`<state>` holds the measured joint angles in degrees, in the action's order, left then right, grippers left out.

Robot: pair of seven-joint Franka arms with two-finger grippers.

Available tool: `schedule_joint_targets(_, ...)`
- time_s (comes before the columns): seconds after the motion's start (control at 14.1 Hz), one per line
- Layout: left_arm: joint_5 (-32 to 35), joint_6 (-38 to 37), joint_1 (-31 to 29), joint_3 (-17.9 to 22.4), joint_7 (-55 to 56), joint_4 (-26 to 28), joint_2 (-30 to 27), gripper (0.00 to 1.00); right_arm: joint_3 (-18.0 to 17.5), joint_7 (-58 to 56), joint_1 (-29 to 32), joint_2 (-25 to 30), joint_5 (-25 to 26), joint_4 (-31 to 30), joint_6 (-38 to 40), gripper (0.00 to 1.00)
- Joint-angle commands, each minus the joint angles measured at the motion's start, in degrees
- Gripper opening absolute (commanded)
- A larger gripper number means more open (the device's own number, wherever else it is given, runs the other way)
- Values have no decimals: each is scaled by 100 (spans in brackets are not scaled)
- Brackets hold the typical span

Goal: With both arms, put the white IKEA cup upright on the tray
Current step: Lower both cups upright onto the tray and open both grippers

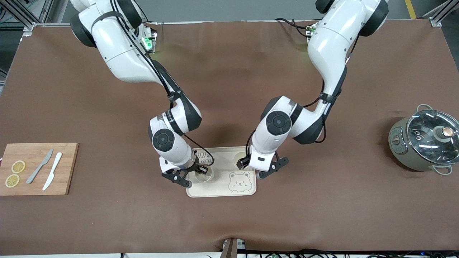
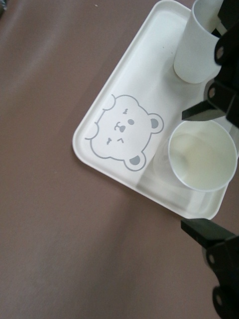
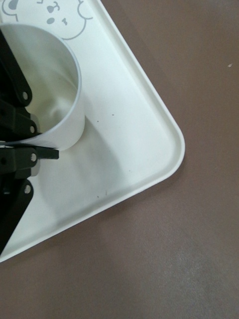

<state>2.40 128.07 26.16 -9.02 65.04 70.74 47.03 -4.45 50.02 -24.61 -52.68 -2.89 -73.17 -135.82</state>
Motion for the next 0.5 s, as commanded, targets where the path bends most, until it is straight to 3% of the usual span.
schedule_joint_targets(0.0, -30, -448, -181, 41, 36, 124, -456, 100, 58, 122, -70, -32, 96, 66, -23, 31)
schedule_joint_targets(0.14, 49, -625, -261, 49, 27, 168, -641, 100, 58, 104, -70, -15, 105, 66, -23, 84)
schedule_joint_targets(0.21, 154, -660, -269, 49, 27, 177, -703, 100, 58, 104, -62, 3, 105, 66, -23, 100)
schedule_joint_targets(0.43, 409, -1072, -471, 41, -122, 212, -984, 100, 67, 69, 0, 117, 209, 66, 73, 100)
